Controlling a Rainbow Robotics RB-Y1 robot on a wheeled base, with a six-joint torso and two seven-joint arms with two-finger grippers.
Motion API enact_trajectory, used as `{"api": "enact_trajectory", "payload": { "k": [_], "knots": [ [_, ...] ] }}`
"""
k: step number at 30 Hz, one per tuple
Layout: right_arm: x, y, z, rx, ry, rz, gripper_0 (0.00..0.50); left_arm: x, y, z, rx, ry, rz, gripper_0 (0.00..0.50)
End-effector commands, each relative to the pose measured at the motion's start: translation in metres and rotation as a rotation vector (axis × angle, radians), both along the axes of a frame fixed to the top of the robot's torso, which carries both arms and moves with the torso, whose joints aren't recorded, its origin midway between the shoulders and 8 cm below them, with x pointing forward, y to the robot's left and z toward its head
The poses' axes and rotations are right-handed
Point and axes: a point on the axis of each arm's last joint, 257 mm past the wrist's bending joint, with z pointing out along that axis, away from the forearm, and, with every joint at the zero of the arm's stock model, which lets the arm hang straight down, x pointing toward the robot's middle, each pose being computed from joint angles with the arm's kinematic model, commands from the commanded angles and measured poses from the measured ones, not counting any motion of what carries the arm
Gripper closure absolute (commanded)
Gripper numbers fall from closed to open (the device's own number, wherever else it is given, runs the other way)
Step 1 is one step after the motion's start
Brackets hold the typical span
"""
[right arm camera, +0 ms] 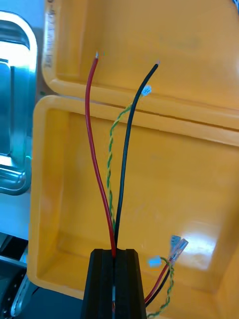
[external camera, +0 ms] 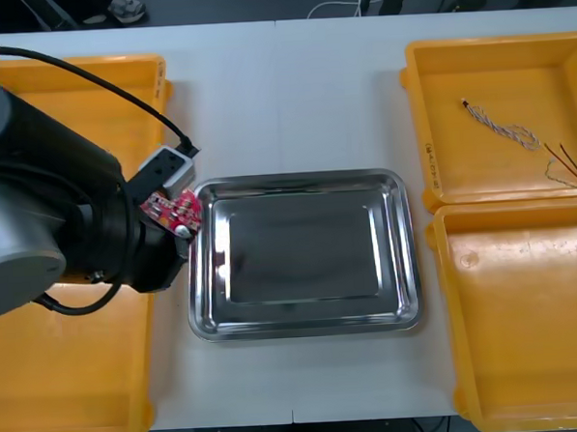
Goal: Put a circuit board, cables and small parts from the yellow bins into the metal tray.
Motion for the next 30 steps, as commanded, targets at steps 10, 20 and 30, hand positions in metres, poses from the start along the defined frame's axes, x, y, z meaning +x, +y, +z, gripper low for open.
{"api": "enact_trajectory", "payload": {
  "k": [10, 20, 30],
  "knots": [
    [0.01, 0.053, 0.007, -0.125, -0.044, 0.273, 0.5, 0.004, -0.057, -0.016, -0.059, 0.006, 0.109, 0.5],
    [0.017, 0.082, 0.003, -0.153, -0.056, 0.369, 0.5, 0.0, -0.056, -0.061, -0.005, 0.072, 0.22, 0.5],
    [0.019, 0.095, -0.004, -0.169, -0.062, 0.418, 0.5, 0.001, -0.079, -0.084, -0.057, 0.091, 0.228, 0.5]
  ]
}}
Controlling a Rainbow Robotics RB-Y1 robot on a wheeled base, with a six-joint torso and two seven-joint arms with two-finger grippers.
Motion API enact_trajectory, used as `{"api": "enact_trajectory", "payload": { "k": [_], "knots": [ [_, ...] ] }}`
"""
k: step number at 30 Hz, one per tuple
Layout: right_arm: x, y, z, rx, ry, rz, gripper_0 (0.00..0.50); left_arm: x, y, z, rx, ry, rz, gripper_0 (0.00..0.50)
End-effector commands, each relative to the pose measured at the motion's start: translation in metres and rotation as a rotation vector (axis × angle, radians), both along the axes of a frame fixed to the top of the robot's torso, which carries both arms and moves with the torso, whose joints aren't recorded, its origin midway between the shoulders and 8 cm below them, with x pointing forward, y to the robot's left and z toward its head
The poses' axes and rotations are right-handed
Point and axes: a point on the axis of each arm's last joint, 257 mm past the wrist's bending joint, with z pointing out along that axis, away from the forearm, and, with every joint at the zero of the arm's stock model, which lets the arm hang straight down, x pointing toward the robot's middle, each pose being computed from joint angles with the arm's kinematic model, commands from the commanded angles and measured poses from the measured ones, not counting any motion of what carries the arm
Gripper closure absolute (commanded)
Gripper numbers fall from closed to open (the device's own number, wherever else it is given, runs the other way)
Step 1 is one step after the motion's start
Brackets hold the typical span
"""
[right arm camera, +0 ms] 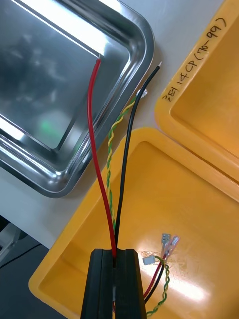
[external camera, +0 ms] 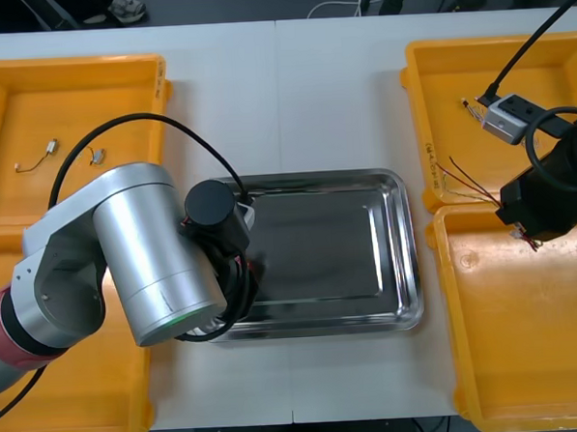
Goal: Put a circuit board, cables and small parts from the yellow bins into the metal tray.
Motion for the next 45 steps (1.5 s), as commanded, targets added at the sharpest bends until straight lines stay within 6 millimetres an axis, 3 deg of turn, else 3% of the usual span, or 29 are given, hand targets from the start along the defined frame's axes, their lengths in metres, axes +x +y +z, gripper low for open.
{"api": "enact_trajectory", "payload": {
  "k": [1, 10, 18, 45],
  "knots": [
    [0.004, 0.002, 0.013, -0.05, -0.053, 0.068, 0.5, 0.007, -0.031, 0.008, -0.072, -0.043, 0.004, 0.5],
    [0.004, 0.008, 0.012, -0.069, -0.056, 0.103, 0.5, 0.005, -0.045, -0.009, -0.107, -0.039, 0.005, 0.5],
    [0.001, 0.018, 0.012, -0.095, -0.057, 0.147, 0.5, 0.017, -0.052, -0.027, -0.131, -0.055, 0.026, 0.5],
    [0.002, 0.02, 0.012, -0.134, -0.066, 0.192, 0.5, 0.01, -0.062, -0.036, -0.151, -0.046, 0.031, 0.495]
  ]
}}
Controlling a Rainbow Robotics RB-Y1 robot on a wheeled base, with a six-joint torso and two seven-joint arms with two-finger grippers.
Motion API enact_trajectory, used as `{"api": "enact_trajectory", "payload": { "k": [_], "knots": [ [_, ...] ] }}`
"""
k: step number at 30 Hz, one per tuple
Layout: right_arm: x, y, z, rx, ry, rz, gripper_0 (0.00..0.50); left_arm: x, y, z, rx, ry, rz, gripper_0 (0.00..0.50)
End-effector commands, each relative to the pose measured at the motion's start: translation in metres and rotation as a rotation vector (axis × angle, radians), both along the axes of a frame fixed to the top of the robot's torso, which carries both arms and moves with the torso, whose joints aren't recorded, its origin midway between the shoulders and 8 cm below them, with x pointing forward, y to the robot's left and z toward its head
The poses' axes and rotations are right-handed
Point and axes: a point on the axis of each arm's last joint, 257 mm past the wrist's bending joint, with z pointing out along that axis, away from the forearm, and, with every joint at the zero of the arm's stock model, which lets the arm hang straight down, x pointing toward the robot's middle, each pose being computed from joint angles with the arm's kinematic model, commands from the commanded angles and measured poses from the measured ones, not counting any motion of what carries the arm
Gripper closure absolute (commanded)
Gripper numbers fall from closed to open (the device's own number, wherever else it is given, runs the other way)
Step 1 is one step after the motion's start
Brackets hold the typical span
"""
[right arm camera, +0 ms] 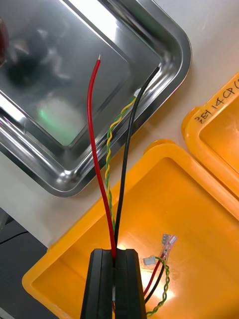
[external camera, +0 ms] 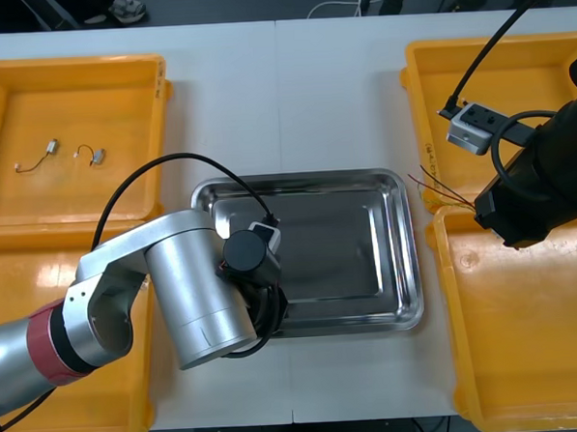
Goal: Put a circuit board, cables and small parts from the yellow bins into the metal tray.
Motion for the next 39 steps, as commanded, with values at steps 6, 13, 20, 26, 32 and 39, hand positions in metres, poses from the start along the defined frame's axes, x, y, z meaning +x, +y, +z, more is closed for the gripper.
{"api": "enact_trajectory", "payload": {
  "k": [6, 13, 20, 26, 32, 39],
  "knots": [
    [0.004, -0.006, 0.013, -0.064, -0.054, 0.067, 0.5, 0.005, -0.027, 0.016, -0.082, -0.034, 0.039, 0.019],
    [0.005, -0.006, 0.013, -0.067, -0.057, 0.07, 0.5, 0.007, -0.031, 0.017, -0.099, -0.042, 0.045, 0.0],
    [0.005, -0.004, 0.012, -0.062, -0.056, 0.075, 0.5, 0.008, -0.03, 0.018, -0.099, -0.044, 0.048, 0.0],
    [0.004, 0.013, 0.008, -0.032, -0.053, 0.099, 0.5, 0.012, -0.021, 0.032, -0.087, -0.058, 0.057, 0.0],
    [0.001, 0.03, 0.006, -0.004, -0.045, 0.138, 0.5, 0.012, -0.01, 0.057, -0.067, -0.039, 0.037, 0.0],
    [-0.004, 0.055, -0.001, -0.041, -0.037, 0.22, 0.5, 0.019, 0.004, 0.086, -0.062, -0.032, 0.039, 0.0]
  ]
}}
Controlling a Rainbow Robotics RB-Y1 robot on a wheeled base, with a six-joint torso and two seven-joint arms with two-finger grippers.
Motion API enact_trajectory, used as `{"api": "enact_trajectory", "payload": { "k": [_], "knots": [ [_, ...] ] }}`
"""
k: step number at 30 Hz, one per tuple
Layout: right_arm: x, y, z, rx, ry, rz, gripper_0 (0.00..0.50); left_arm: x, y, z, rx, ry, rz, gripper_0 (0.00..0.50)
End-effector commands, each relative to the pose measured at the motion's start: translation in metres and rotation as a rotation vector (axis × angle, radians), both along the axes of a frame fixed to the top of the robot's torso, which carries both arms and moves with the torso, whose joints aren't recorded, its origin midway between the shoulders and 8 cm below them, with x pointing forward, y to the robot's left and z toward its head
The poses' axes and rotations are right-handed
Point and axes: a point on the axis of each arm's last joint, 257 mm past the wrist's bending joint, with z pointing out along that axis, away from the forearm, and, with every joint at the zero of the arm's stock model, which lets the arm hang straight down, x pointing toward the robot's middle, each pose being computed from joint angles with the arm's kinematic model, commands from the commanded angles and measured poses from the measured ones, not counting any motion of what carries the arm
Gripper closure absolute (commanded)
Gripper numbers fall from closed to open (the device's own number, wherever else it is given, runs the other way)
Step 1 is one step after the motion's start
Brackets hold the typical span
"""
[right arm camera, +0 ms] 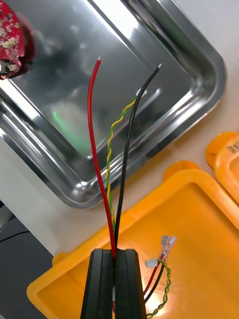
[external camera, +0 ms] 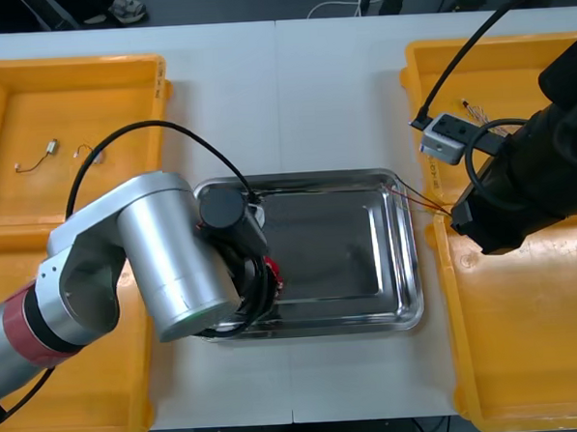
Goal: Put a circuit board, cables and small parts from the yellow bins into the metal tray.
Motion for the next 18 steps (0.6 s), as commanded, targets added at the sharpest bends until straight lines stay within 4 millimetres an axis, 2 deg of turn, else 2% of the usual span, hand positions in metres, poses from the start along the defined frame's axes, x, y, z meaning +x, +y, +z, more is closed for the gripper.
{"api": "enact_trajectory", "payload": {
  "k": [1, 10, 15, 18],
  "knots": [
    [-0.001, 0.028, 0.004, -0.052, -0.04, 0.122, 0.5, 0.018, -0.003, 0.051, -0.007, -0.07, -0.061, 0.0],
    [0.0, 0.062, -0.016, -0.108, -0.078, 0.211, 0.5, 0.037, 0.028, 0.084, -0.006, -0.078, -0.083, 0.0],
    [-0.001, 0.084, -0.037, -0.119, -0.077, 0.257, 0.5, 0.047, 0.052, 0.101, 0.002, -0.078, -0.085, 0.0],
    [-0.001, 0.091, -0.048, -0.118, -0.086, 0.278, 0.5, 0.051, 0.069, 0.108, 0.022, -0.078, -0.081, 0.0]
  ]
}}
